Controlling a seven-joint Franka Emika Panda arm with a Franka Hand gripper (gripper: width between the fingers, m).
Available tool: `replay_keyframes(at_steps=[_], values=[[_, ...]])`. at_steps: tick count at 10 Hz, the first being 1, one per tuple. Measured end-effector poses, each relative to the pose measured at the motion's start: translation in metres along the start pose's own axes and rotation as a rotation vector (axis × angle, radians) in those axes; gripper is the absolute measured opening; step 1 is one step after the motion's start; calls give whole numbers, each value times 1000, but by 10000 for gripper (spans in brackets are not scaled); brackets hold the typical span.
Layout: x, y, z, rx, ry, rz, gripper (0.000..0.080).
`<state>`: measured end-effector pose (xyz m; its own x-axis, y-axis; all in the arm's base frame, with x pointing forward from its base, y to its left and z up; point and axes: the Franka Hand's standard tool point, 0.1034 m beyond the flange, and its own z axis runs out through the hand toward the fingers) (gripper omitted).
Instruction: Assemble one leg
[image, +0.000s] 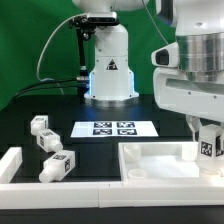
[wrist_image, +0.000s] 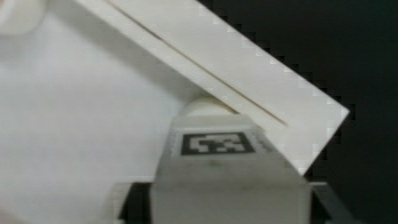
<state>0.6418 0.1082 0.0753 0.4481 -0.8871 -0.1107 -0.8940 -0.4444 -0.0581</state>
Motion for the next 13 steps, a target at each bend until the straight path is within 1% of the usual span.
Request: replay_keyframes(at_steps=[1,2,3,4,5,6,7,8,9,10,12,13], values=[[0,-1,0,4,-1,126,284],[1,0,0,18,-11,216,284],[2,2,0,41,-31,293,284],[3,2,0,48,-38,336,284],[2,2,0,47,-37,319,284],[1,3,1,39,-34,243,284],[-3,4,2,21,-28,45,441],[-8,2,2,13,-15,-131,568],[-14,2,2,6,-15,-298,568],[-18,1,0,7,-13,-367,632],[-14,3,2,5,-10,-496,646],[-13,2,1,5,-3,-600,649]])
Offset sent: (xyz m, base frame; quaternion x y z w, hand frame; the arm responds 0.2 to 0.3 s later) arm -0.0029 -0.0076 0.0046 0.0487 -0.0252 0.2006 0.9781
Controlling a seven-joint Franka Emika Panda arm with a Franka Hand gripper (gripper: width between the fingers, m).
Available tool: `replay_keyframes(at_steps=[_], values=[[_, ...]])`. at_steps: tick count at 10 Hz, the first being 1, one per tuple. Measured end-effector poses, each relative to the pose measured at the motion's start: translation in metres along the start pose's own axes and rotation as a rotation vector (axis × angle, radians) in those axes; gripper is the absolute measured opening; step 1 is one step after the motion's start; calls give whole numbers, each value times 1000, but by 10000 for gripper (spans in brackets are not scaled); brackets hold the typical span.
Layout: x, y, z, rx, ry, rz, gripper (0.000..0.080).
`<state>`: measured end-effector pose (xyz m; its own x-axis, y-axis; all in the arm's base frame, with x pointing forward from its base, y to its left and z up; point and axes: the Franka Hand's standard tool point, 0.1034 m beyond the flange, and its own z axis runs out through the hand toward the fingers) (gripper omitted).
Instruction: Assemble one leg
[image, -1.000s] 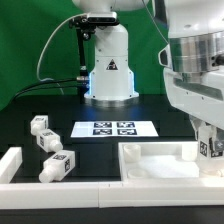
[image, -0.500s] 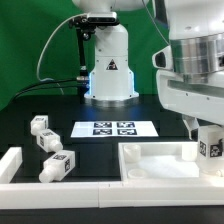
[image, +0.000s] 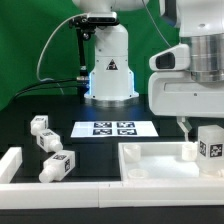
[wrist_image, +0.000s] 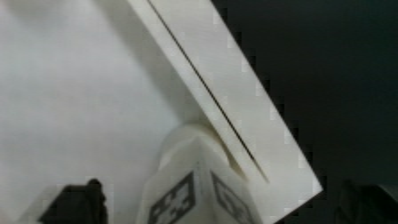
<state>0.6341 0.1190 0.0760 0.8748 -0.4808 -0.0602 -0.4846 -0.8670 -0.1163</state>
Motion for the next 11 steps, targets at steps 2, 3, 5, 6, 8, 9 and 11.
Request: replay_keyframes(at_steps=[2,3,5,6,8,9,11], values=[[13,-1,-8,-21,76,-403,649],[17,-3,-11,-24,124,-557,649],[15,0,-11,-14,142,-505,649],[16,0,-10,-15,142,-505,649],[15,0,-10,-6,141,-399,361],[16,2,-9,-3,141,-320,287],[18,4,-9,5,152,-102,287]])
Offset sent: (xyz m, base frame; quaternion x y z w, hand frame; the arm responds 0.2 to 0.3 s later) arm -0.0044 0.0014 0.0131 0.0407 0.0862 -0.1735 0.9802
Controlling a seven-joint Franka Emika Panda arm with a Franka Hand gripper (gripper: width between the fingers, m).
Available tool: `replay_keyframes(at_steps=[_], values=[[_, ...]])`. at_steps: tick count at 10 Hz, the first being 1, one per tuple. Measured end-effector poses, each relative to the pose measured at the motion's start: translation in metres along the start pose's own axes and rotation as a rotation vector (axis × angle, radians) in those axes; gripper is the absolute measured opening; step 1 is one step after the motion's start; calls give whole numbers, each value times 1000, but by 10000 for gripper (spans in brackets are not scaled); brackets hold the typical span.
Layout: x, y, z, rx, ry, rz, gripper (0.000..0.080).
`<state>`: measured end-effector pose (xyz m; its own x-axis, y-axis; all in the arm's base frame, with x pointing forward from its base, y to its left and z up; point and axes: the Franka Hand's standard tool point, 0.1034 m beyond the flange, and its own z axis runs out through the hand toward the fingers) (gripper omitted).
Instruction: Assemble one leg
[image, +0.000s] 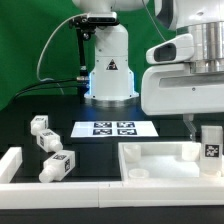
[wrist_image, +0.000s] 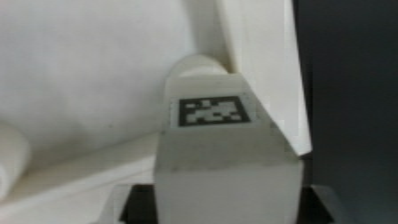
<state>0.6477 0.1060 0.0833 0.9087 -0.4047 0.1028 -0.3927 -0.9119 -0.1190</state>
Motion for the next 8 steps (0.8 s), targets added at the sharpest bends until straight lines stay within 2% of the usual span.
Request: replay_keyframes(at_steps=[3,5,6,8], values=[[-1,5,1,-19,4,464,287],[-4,9,1,10,-26,905,287],[-5,10,1,30,-45,1013,287],[-6,10,1,31,-52,1063,288]])
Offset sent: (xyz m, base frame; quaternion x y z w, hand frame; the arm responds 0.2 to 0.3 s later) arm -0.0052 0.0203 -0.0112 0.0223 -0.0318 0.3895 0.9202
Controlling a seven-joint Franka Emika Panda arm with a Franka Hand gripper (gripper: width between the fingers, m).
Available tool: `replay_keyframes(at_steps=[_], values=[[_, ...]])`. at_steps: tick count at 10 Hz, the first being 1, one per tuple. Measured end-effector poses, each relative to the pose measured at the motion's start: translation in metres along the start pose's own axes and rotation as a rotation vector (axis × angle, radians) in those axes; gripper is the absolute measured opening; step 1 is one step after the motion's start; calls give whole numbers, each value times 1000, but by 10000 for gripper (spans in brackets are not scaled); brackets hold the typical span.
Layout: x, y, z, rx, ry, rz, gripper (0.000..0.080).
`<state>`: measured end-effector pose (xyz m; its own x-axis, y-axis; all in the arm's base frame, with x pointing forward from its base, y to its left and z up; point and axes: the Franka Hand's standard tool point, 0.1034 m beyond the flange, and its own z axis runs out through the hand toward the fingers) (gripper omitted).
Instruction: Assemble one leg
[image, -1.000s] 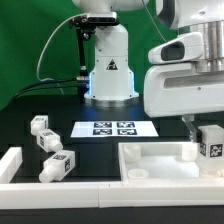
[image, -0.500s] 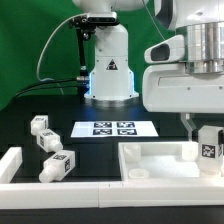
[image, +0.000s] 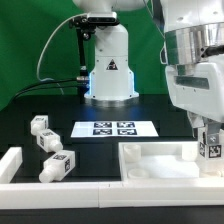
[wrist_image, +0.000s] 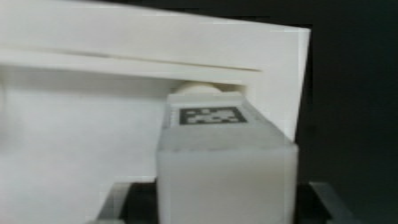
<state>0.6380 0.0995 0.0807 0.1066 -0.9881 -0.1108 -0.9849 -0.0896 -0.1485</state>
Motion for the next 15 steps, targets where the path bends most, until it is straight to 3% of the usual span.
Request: replay_keyframes(at_steps=[2,3,4,5,6,9,12,14,15], values=[[-1,1,1,-7,0,-59,296],[-6,4,2,-38,-5,-233,473],[-10,4,2,-42,-10,-418,473],[-15,6,3,-60,-22,-608,614],[-20,7,2,-77,-37,-718,639],[-16,6,2,-73,-35,-880,648],[-12,3,1,-95,-10,-1379,649],[-11,3,2,-96,-8,-1336,620],[-11,3,2,-96,-8,-1329,440]])
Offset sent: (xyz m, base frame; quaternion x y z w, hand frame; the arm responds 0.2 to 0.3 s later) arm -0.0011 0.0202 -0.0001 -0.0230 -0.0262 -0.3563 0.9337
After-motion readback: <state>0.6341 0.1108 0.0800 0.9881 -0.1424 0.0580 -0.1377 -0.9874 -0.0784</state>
